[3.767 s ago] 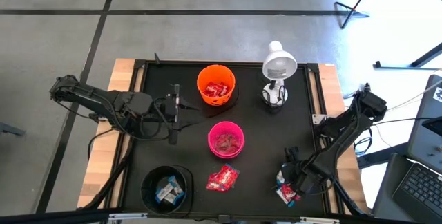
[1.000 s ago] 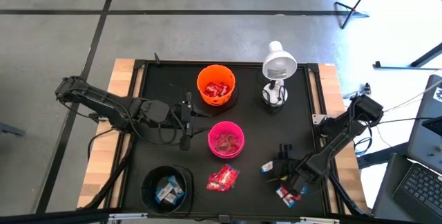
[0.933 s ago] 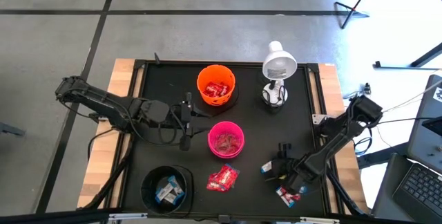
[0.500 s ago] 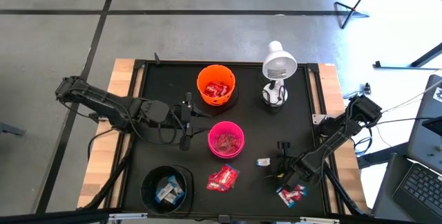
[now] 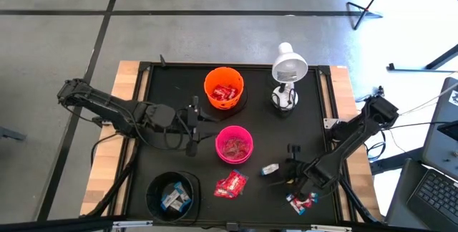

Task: Sort candy
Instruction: Put the white chocolate into the black bucket

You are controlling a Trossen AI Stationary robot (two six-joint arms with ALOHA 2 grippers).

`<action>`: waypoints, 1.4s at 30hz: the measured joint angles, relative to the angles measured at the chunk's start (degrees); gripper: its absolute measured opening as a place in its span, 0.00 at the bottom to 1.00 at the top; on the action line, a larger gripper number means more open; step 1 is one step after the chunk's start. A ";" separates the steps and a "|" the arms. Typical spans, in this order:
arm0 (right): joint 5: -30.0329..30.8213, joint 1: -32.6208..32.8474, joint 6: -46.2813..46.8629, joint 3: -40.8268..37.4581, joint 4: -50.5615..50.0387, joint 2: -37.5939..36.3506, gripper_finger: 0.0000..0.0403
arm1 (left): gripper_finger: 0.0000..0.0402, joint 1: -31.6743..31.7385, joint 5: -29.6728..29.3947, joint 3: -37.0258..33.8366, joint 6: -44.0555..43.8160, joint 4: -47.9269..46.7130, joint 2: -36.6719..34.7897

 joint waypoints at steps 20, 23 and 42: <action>22.24 -6.09 -14.22 3.30 18.67 -10.50 0.00 | 0.46 -4.07 2.86 0.00 11.24 15.56 9.57; 21.67 -8.04 -19.51 3.30 23.38 -10.48 0.00 | 0.46 -4.03 2.46 0.00 11.42 16.76 12.43; 11.80 -14.40 -26.43 3.28 33.96 -10.48 0.00 | 0.46 -6.72 -3.06 0.00 18.31 19.55 18.81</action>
